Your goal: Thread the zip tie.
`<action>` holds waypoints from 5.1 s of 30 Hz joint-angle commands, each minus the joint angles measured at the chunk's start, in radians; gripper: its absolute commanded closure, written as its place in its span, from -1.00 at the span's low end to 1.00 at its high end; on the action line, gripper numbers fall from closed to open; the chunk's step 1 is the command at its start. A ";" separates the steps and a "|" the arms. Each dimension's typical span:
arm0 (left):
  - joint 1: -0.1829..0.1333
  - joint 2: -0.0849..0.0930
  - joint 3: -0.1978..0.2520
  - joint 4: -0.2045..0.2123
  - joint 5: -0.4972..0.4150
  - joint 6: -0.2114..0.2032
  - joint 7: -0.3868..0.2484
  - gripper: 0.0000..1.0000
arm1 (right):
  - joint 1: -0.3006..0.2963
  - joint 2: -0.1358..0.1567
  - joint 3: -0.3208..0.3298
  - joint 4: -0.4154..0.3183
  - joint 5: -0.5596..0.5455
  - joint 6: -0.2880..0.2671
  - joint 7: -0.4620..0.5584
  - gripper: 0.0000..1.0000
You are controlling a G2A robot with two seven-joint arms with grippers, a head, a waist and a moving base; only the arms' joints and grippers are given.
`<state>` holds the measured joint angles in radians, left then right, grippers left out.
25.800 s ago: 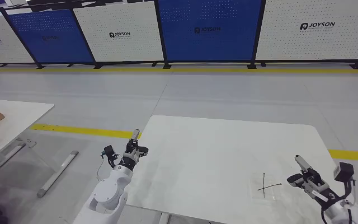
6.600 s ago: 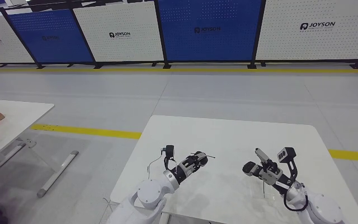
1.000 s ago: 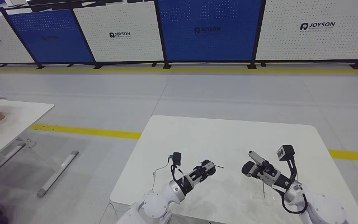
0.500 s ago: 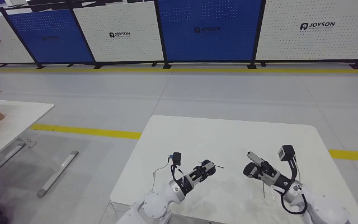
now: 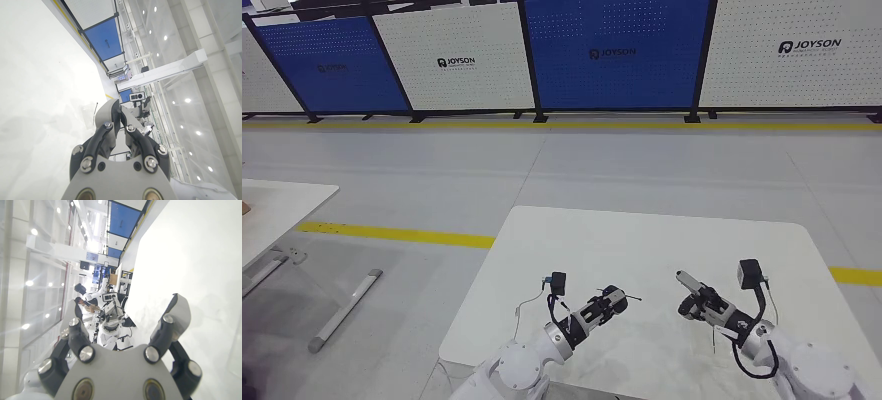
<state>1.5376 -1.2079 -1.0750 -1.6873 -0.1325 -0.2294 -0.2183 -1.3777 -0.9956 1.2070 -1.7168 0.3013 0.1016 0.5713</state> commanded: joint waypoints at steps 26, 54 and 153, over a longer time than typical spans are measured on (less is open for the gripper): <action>0.000 0.000 0.000 0.000 0.000 0.000 0.000 1.00 | -0.023 0.032 0.132 -0.062 0.001 0.238 0.041 -1.00; 0.000 0.000 0.000 0.000 0.000 0.000 0.000 1.00 | 0.092 0.113 0.168 -0.086 -0.440 0.227 0.475 -1.00; 0.000 0.000 0.000 0.000 0.000 0.000 0.000 1.00 | 0.475 0.055 -0.280 0.173 -0.733 0.233 0.819 -0.02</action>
<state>1.5376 -1.2079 -1.0750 -1.6873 -0.1325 -0.2294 -0.2183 -0.9025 -0.9408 0.9264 -1.5418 -0.4270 0.3270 1.3891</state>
